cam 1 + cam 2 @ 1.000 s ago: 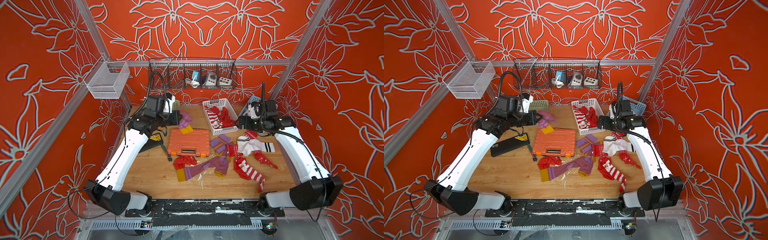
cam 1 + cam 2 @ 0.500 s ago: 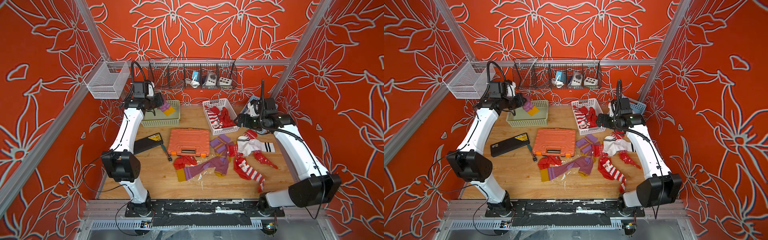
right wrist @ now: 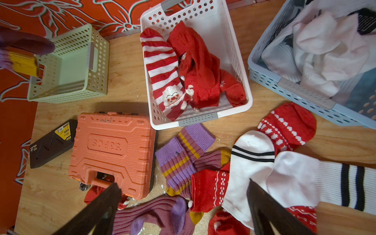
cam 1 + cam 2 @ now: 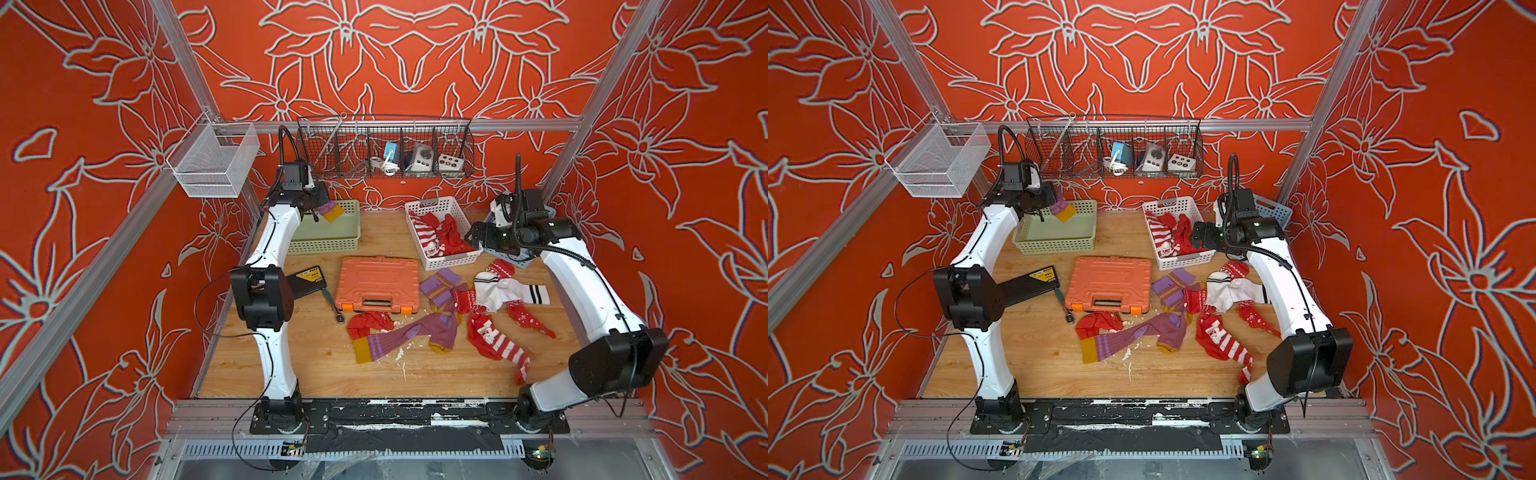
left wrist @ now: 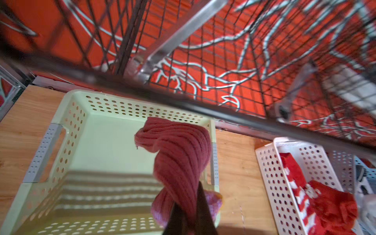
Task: Sort the socks into the basket by color
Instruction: Place the sock in the bin, then pick up the sock from the center of the board.
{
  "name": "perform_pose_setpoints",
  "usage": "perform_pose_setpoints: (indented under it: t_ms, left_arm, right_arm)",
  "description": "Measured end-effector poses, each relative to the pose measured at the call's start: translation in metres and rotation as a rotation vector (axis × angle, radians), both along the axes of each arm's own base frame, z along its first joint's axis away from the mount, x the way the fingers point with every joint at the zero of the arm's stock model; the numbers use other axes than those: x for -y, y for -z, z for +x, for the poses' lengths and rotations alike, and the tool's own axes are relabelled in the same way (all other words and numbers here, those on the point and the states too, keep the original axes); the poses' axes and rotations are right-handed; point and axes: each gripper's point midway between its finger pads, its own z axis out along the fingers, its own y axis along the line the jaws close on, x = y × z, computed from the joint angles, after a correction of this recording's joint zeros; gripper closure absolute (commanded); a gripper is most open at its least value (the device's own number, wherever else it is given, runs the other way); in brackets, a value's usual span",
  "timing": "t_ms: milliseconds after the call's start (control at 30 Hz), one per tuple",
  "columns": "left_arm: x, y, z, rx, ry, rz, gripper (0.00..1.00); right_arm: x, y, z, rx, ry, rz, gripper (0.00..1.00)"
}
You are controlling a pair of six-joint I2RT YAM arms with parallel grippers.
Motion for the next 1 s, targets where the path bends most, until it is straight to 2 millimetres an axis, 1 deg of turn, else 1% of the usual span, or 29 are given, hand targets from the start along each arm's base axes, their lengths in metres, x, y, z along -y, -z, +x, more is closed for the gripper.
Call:
perform_pose_setpoints:
  t_ms: [33, 67, 100, 167, 233, 267, 367, 467, 600, 900, 1000]
  left_arm:
    - [-0.002, 0.006, 0.005, 0.002, -0.006, 0.012, 0.99]
    - [-0.004, 0.007, 0.012, 0.018, -0.011, 0.021, 0.96]
    - [-0.007, 0.003, 0.018, 0.046, -0.018, 0.029, 0.93]
    - [-0.008, -0.005, 0.024, 0.084, -0.022, 0.028, 0.83]
    - [-0.008, -0.002, 0.028, 0.091, -0.025, 0.025, 0.71]
    - [-0.008, 0.000, 0.032, 0.101, -0.031, 0.014, 0.68]
    - [-0.008, 0.009, 0.038, 0.109, -0.036, 0.010, 0.62]
    - [-0.008, 0.005, 0.041, 0.128, -0.040, 0.002, 0.56]
    - [-0.008, 0.005, 0.042, 0.137, -0.043, -0.002, 0.53]
    - [-0.007, 0.002, 0.040, 0.145, -0.040, -0.003, 0.52]
    - [-0.005, -0.004, 0.037, 0.164, -0.028, -0.008, 0.50]
  right_arm:
    - [0.000, 0.000, 0.001, -0.002, -0.003, -0.002, 0.02]
    - [-0.001, 0.001, 0.003, -0.003, -0.006, -0.004, 0.02]
    - [-0.001, 0.002, 0.005, -0.004, -0.010, -0.006, 0.02]
    - [-0.002, 0.004, 0.008, -0.009, -0.017, -0.010, 0.02]
    - [-0.003, 0.007, 0.010, -0.019, -0.022, -0.015, 0.02]
    - [-0.003, 0.009, 0.011, -0.025, -0.024, -0.016, 0.02]
    - [-0.004, 0.013, 0.012, -0.044, -0.031, -0.016, 0.02]
    - [-0.006, 0.016, 0.015, -0.054, -0.040, -0.016, 0.02]
    - [-0.008, 0.017, 0.019, -0.055, -0.049, -0.016, 0.02]
    - [-0.009, 0.016, 0.021, -0.056, -0.054, -0.015, 0.02]
    - [-0.009, 0.014, 0.021, -0.050, -0.054, -0.015, 0.02]
